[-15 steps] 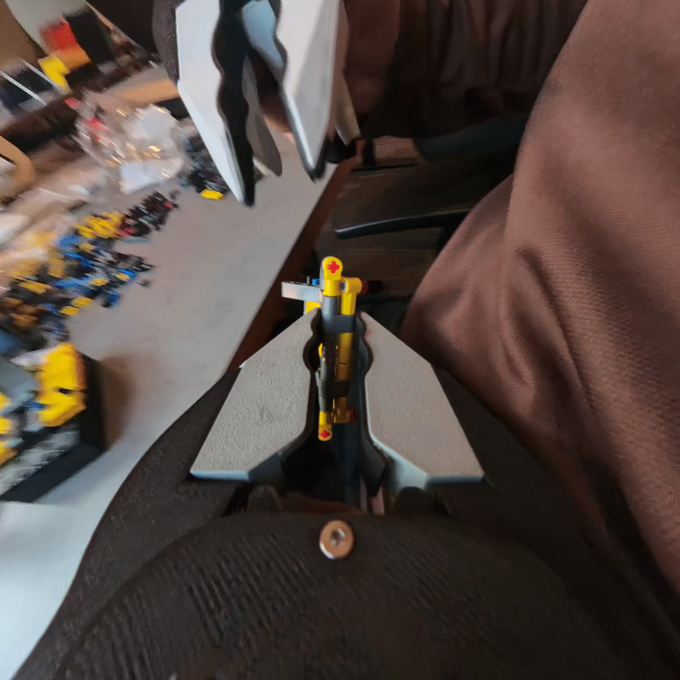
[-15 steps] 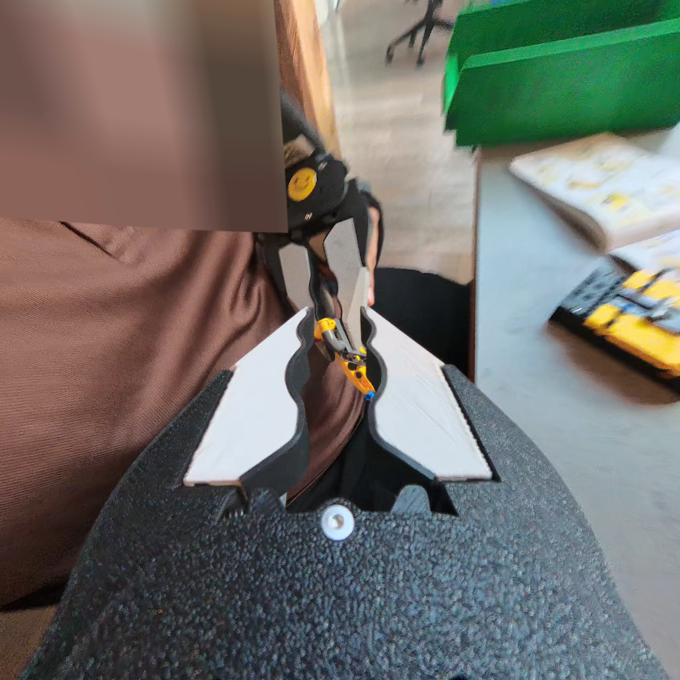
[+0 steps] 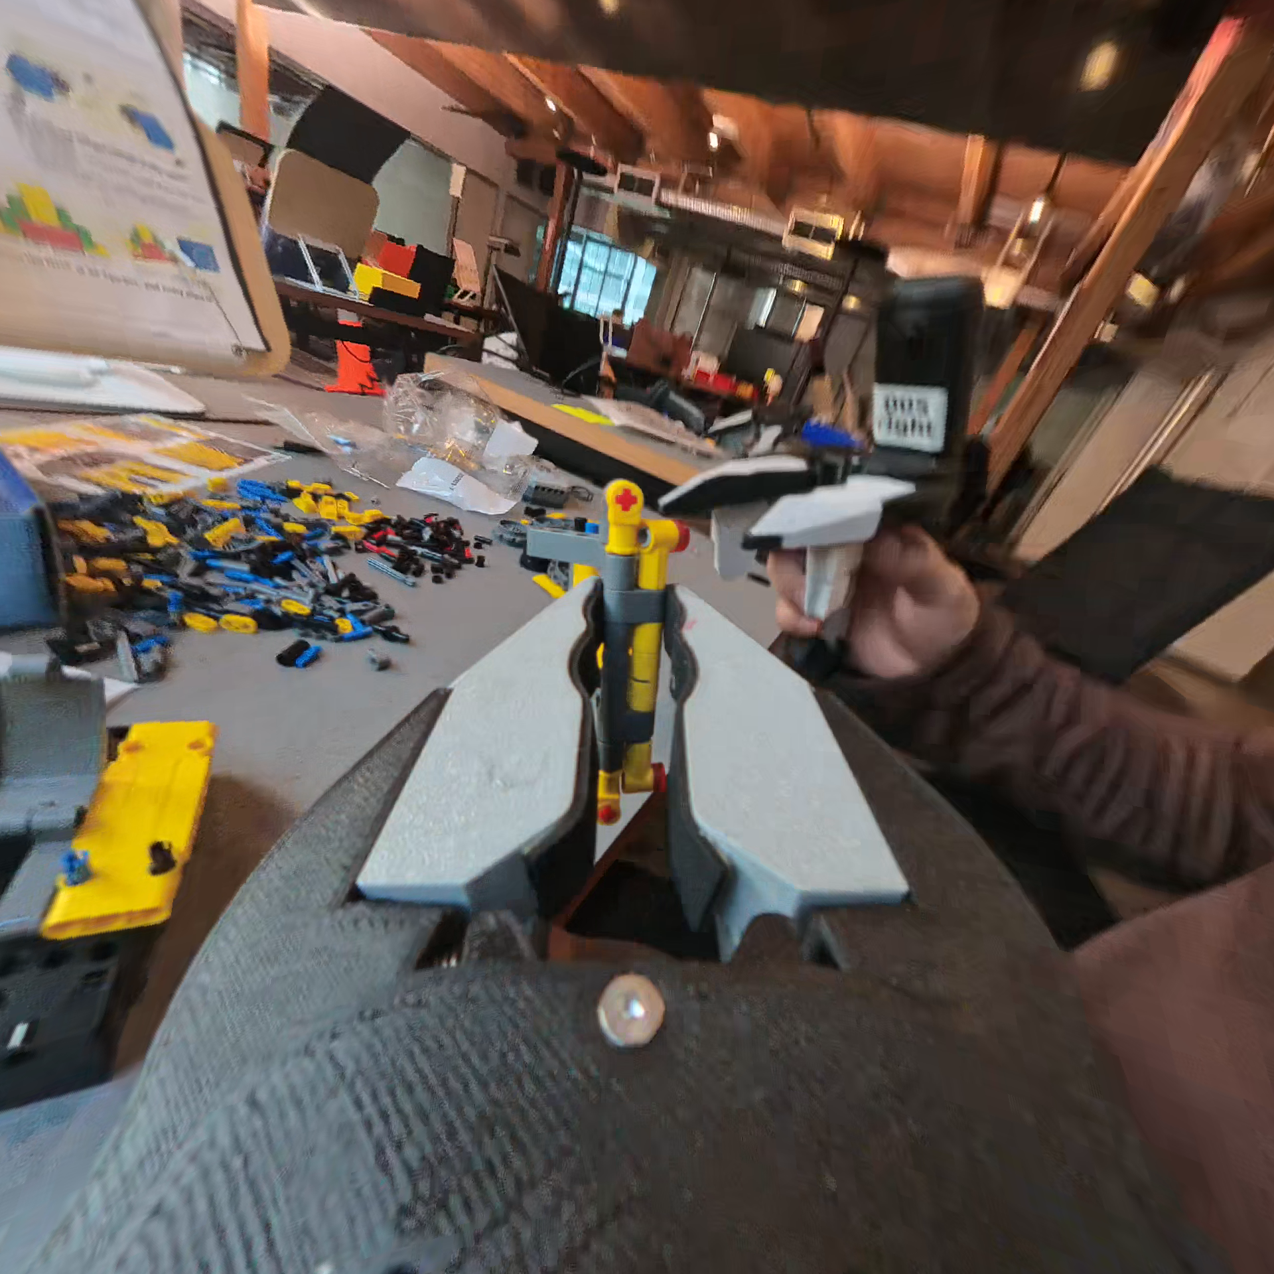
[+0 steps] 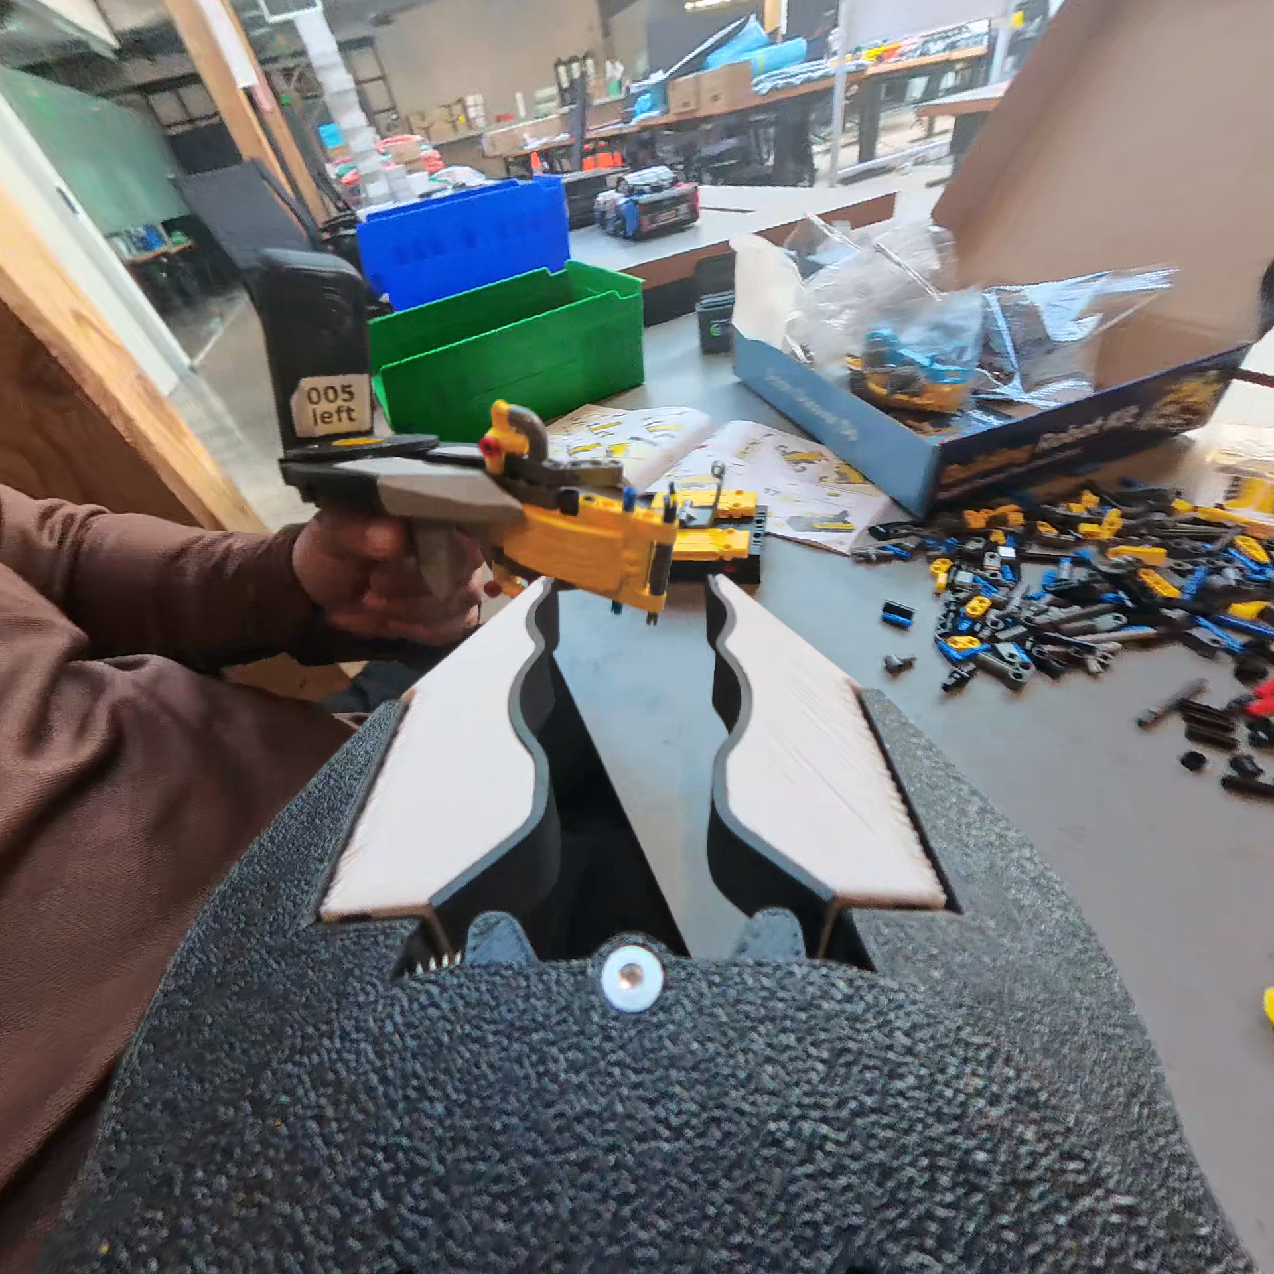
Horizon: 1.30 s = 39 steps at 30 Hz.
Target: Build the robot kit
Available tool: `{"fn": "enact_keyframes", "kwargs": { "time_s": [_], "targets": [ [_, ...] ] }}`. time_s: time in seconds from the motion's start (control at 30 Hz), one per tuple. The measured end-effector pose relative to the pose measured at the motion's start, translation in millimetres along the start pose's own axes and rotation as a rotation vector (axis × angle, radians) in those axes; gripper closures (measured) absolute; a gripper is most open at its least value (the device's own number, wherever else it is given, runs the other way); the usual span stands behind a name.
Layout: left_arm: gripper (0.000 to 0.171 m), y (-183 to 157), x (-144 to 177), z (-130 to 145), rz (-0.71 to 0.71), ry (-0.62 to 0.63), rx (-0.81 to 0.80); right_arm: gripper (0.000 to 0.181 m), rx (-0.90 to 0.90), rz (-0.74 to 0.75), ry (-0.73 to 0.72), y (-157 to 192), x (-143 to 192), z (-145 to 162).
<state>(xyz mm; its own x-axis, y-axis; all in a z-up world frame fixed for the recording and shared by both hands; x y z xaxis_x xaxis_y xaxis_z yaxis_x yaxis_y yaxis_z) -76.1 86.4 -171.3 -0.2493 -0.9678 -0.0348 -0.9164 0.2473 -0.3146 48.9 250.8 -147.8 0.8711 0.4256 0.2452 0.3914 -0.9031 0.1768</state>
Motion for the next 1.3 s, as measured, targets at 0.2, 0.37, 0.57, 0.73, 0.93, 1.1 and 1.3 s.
{"fn": "enact_keyframes", "kwargs": {
  "time_s": [0.2, 0.37, 0.57, 0.73, 0.93, 1.1, 1.3],
  "targets": [
    [0.158, 22.1, -19.9, 12.1, -0.108, 0.085, -0.065, 0.138, -0.010, 0.085, 0.095, -15.2, -15.0, 34.7],
    [0.158, 18.5, -55.4, 40.1, -0.254, 0.423, -0.855, 0.139, 0.018, 0.180, 0.200, -27.6, -24.5, 56.1],
    [0.159, 3.9, -65.1, 67.2, -0.297, 0.455, -1.393, 0.139, 0.029, 0.242, 0.191, -32.6, -18.0, 58.9],
    [0.159, -0.8, -64.3, 68.5, -0.354, 0.364, -1.337, 0.139, 0.049, 0.329, 0.107, -36.4, -9.1, 49.3],
    [0.158, -12.2, -61.0, 33.4, -0.311, 0.092, -0.553, 0.154, 0.142, 0.452, -0.034, -31.6, 9.4, 29.7],
    [0.158, -4.2, -53.2, 34.6, -0.203, -0.043, 0.025, 0.163, 0.176, 0.454, 0.019, -29.9, 0.3, 35.9],
    [0.158, 22.5, -45.6, 58.0, -0.204, -0.071, 0.559, 0.163, 0.224, 0.419, 0.080, -24.0, -17.1, 39.8]
  ]
}}
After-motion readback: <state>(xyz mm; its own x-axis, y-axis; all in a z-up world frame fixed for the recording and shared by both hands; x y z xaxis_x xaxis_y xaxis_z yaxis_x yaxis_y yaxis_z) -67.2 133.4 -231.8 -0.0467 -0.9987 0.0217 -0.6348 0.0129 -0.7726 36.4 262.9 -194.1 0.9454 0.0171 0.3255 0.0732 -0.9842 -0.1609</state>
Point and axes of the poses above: each gripper's, where its closed fingertips meet, x back along the fingers, z out of its underside, y = z × x across the jaws, the point moved 8 cm from there along x, back along the fingers, and after that the axes turned 3 degrees about y, right-handed, at the moved point
